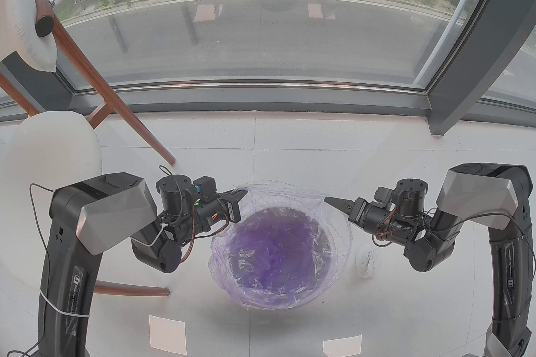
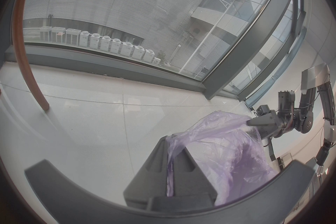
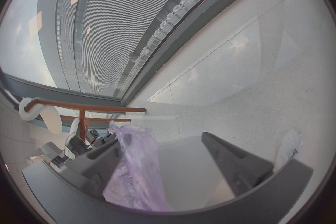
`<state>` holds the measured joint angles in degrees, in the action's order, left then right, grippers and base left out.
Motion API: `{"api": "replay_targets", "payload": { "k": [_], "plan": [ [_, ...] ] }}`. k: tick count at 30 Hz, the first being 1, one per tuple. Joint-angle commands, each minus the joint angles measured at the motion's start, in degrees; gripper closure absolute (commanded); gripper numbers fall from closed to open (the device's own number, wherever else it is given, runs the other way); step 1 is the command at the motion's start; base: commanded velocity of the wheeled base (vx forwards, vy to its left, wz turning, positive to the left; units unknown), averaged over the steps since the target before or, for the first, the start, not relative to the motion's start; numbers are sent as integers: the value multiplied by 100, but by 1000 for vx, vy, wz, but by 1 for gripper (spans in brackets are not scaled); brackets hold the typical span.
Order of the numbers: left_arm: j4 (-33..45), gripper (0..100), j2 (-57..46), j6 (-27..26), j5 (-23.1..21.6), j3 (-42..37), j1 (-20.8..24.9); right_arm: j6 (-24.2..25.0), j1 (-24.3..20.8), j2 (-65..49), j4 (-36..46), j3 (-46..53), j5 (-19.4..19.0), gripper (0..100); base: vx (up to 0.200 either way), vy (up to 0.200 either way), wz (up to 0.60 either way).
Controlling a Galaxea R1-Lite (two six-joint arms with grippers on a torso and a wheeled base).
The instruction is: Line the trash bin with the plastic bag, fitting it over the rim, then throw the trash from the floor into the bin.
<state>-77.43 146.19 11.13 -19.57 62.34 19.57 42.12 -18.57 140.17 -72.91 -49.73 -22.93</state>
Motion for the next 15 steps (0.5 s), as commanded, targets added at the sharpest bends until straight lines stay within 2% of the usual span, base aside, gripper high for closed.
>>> {"api": "replay_targets", "payload": {
  "k": [1, 5, 9, 10, 15],
  "plan": [
    [0, 100, 15, 3, -12, -3, -5, 156, -15, -420, -338, 587, -352, 0, 0, 0, 0],
    [-8, 100, 103, 3, -12, 6, -5, 156, 11, -613, -707, 1149, -634, 0, 0, 0, 0],
    [0, 100, 120, 3, -12, -12, -5, 148, 64, -631, -1138, 1510, -634, 0, 0, 0, 0],
    [9, 0, 120, 3, -12, -12, -5, 148, 64, -631, -1164, 1536, -634, 0, 0, 0, 0],
    [-44, 0, 24, -6, 5, -64, -14, 148, 125, -657, -1498, 1800, -634, 0, 0, 0, 0]
  ]
}}
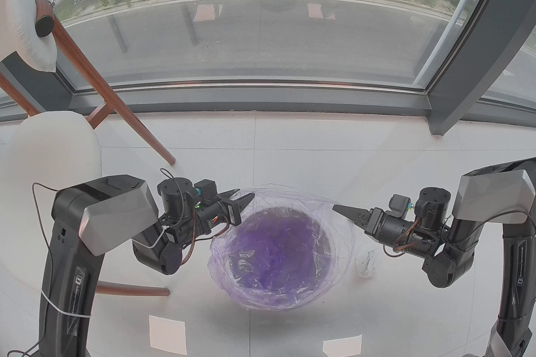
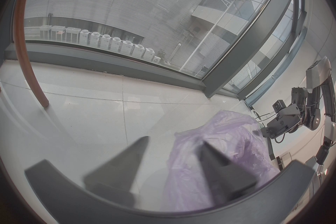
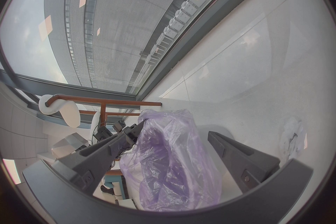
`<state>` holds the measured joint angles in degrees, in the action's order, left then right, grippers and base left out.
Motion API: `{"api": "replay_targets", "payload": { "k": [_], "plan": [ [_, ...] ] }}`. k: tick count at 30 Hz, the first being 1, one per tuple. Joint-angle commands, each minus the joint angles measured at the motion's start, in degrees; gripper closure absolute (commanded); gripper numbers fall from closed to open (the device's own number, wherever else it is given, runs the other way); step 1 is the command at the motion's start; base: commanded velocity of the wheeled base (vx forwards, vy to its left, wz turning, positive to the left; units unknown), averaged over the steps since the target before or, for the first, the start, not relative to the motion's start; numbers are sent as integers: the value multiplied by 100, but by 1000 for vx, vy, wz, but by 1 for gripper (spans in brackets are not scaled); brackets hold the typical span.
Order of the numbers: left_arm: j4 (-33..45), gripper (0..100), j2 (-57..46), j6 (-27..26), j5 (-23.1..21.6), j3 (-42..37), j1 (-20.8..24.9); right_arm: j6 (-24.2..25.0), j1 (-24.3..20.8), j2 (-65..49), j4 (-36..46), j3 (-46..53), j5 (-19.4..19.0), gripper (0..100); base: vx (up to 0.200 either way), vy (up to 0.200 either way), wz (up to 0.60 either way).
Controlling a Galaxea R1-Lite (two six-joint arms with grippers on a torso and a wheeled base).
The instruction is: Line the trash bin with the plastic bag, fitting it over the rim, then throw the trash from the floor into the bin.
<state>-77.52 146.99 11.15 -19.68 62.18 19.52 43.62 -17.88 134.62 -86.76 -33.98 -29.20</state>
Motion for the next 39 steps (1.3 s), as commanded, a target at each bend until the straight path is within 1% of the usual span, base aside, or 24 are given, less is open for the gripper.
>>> {"api": "replay_targets", "payload": {
  "k": [1, 8, 13, 14, 15, 17, 18, 19, 20, 21, 22, 24, 25, 26, 27, 28, 29, 30, 31, 32, 33, 34, 37, 39],
  "plan": [
    [-97, 0, -110, 1, 16, -84, -9, -2, 66, -120, -139, 242, -7, 0, 0, 0, 0],
    [-149, 0, -611, 10, 16, -391, -115, -2, 83, -287, -166, 392, -7, 0, 0, 0, 0],
    [-176, 0, -1068, 18, -10, -989, -150, -2, 110, -314, -157, 383, -7, 0, 0, 0, 0],
    [-202, 0, -1340, 54, -28, -1297, -132, -2, 110, -322, -157, 383, -7, 0, 0, 0, 0],
    [-220, 0, -1595, 159, -28, -1525, -97, -11, 110, -331, -157, 392, -7, 0, 0, 0, 0],
    [-220, 0, -1656, 194, -28, -1587, -97, -11, 110, -331, -148, 392, 2, 0, 0, 0, 0],
    [-211, 0, -2272, 634, -28, -2123, -1, -20, 110, -331, -148, 444, 10, 0, 0, 0, 0],
    [-211, 0, -2342, 686, -28, -2184, 8, -20, 110, -331, -148, 471, 10, 0, 0, 0, 0],
    [-185, 0, -2711, 880, -45, -2457, 35, -38, 110, -340, -157, 506, 19, 0, 0, 0, 0],
    [-158, 0, -2984, 968, -98, -2685, 35, -64, 118, -375, -148, 523, 19, 0, 0, 0, 0],
    [-123, 0, -3379, 1038, -309, -3019, 26, -82, 118, -410, -148, 550, 19, 0, 0, 0, 0],
    [-123, 0, -3379, 1038, -309, -3019, 26, -82, 118, -410, -148, 550, 19, 0, 0, 0, 0],
    [123, 0, -4082, 1240, -739, -3652, -36, -82, 145, -498, -131, 559, 19, 0, 0, 0, 0],
    [343, 0, -4293, 1548, -739, -3801, -27, -82, 145, -542, -104, 559, 19, 0, 0, 0, 0],
    [360, 0, -4302, 1583, -731, -3801, -27, -82, 145, -542, -104, 559, 19, 0, 0, 0, 0],
    [448, 0, -4302, 2022, -529, -3837, -18, -82, 145, -551, -104, 550, 19, 0, 0, 0, 0],
    [448, 0, -4293, 2075, -493, -3837, -18, -82, 145, -551, -104, 550, 19, 0, 0, 0, 0],
    [431, 0, -4284, 2884, -230, -3837, 8, -82, 145, -551, -104, 559, 19, 0, 0, 0, 0],
    [431, 0, -4284, 2954, -203, -3837, 8, -82, 145, -542, -104, 559, 19, 0, 0, 0, 0],
    [404, 0, -4302, 3868, -10, -3757, 70, -82, 136, -551, -104, 559, 19, 0, 0, 0, 0],
    [404, 0, -4302, 3868, -10, -3757, 70, -82, 136, -542, -104, 559, 19, 0, 0, 0, 0],
    [237, 0, -4328, 4624, 175, -3626, 123, -82, 127, -551, -104, 567, 28, 0, 0, 0, 0],
    [-167, 0, -4258, 5134, 377, -3511, 193, -82, 127, -551, -113, 559, 63, 0, 0, 0, 0],
    [-193, 0, -4161, 5142, 429, -3503, 272, -82, 127, -551, -113, 559, 63, 0, 0, 0, 0]
  ]
}}
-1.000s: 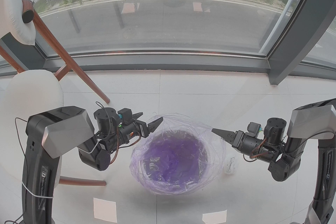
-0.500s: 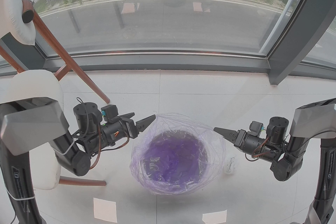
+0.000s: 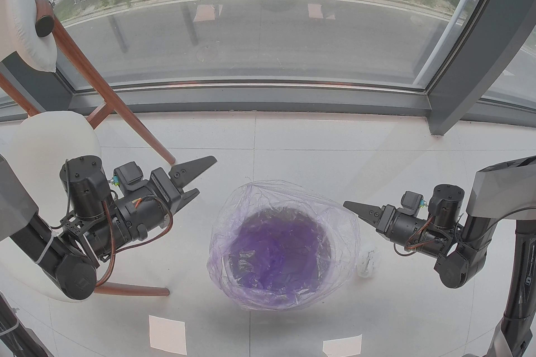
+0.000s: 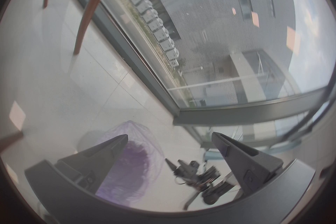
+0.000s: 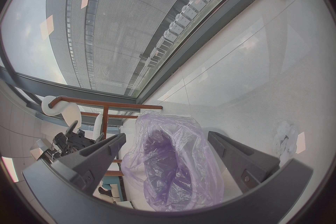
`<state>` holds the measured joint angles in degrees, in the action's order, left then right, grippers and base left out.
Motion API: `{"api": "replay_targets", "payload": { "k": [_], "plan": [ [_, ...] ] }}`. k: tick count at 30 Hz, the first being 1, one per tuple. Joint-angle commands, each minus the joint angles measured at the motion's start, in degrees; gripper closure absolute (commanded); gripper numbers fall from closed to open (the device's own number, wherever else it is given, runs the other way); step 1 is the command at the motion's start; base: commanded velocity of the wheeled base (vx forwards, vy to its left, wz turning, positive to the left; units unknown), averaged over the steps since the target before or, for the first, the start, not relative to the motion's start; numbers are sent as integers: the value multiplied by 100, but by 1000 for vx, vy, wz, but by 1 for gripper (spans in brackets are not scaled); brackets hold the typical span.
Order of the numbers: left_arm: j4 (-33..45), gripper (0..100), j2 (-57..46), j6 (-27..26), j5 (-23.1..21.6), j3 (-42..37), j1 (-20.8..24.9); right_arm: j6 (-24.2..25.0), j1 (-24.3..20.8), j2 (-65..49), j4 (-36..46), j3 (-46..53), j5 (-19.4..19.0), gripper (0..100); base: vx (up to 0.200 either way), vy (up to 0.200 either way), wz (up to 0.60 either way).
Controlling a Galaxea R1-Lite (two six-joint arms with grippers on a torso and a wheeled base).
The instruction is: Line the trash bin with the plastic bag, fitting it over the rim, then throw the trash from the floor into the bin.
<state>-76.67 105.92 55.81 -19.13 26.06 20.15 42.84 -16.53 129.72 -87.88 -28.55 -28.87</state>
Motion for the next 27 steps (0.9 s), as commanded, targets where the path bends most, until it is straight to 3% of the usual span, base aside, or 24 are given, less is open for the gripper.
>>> {"api": "replay_targets", "payload": {
  "k": [1, 2, 5, 6, 7, 9, 11, 18, 21, 27],
  "plan": [
    [-279, 0, 104, 431, 383, 13, 288, -4, -8, -70, -10, 25, 39, 0, 0, 0, 0],
    [-279, 0, 148, 238, 383, -40, 314, -4, -8, -70, -10, 34, 39, 0, 0, 0, 0],
    [-59, 0, 614, -1476, 366, -295, 314, -4, -26, -87, -54, 148, 65, 0, 0, 0, 0],
    [-33, 0, 693, -1687, 366, -312, 296, -4, -26, -87, -54, 157, 74, 0, 0, 0, 0],
    [108, 0, 983, -2628, 383, -383, 244, -12, -34, -114, -54, 192, 92, 0, 0, 0, 0],
    [205, 0, 1167, -3753, 419, -418, 121, -12, -34, -122, -62, 227, 136, 0, 0, 0, 0],
    [301, 0, 1273, -4078, 436, -444, 129, -12, -34, -122, -62, 227, 171, 0, 0, 0, 0],
    [741, 0, 1361, -4271, 656, -506, 138, -39, -52, -122, -168, 227, 180, 0, 0, 0, 0],
    [758, 0, 1431, -4728, 673, -541, 103, -153, -52, -122, -168, 245, 180, 0, 0, 0, 0],
    [750, 0, 1607, -4860, 744, -532, 112, -250, -61, -122, -168, 245, 180, 0, 0, 0, 0]
  ]
}}
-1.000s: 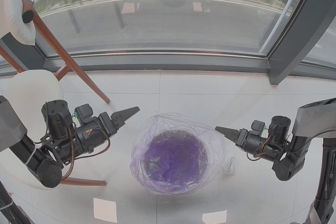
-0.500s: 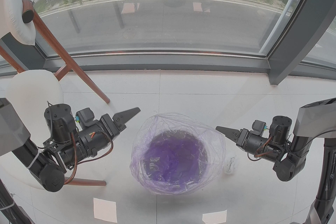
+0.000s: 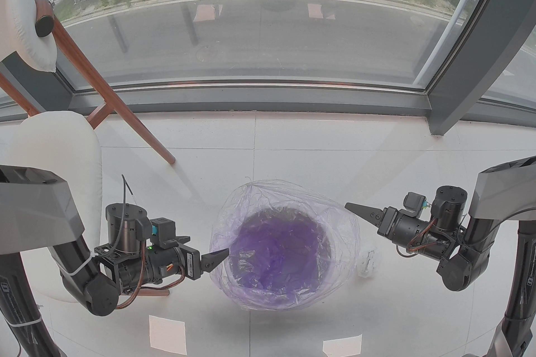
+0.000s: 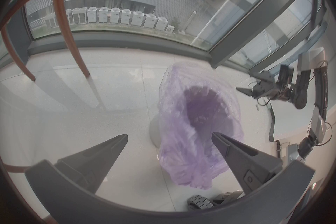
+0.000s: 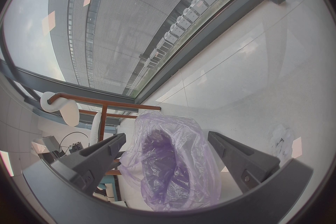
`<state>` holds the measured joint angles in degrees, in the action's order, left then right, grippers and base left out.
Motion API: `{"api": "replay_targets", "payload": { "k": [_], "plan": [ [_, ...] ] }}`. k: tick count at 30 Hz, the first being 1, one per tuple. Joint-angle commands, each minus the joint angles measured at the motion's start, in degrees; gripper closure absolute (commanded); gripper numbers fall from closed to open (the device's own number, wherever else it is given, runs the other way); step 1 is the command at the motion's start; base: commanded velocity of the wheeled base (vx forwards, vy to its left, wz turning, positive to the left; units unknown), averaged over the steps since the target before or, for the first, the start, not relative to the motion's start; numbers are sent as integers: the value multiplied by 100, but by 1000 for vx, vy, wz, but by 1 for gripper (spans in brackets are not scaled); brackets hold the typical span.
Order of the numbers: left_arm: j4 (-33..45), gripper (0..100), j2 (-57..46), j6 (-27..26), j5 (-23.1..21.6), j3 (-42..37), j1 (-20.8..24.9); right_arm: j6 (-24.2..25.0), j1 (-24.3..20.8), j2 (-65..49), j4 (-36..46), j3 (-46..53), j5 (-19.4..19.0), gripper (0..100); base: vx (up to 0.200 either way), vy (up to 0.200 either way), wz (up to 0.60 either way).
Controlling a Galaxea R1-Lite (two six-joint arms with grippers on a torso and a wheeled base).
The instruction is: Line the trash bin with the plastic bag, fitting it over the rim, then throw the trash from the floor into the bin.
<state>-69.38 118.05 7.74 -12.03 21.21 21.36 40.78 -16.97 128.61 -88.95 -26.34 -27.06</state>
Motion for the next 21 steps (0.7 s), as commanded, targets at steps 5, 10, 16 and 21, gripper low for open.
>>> {"api": "replay_targets", "payload": {
  "k": [5, 10, 16, 21],
  "plan": [
    [-14, 0, 543, -45, 43, 94, 9, -202, -17, -11, -61, 103, -1, 0, 0, 0, 0],
    [3, 0, 543, -36, 43, 278, 0, -263, -17, -38, -69, 173, -1, 0, 0, 0, 0],
    [21, 100, 570, -18, 140, 305, -9, -263, -17, -47, -69, 182, -1, 0, 0, 0, 0],
    [-50, 100, 754, 26, 149, 516, -9, -263, -17, -47, -69, 200, -1, 0, 0, 0, 0]
  ]
}}
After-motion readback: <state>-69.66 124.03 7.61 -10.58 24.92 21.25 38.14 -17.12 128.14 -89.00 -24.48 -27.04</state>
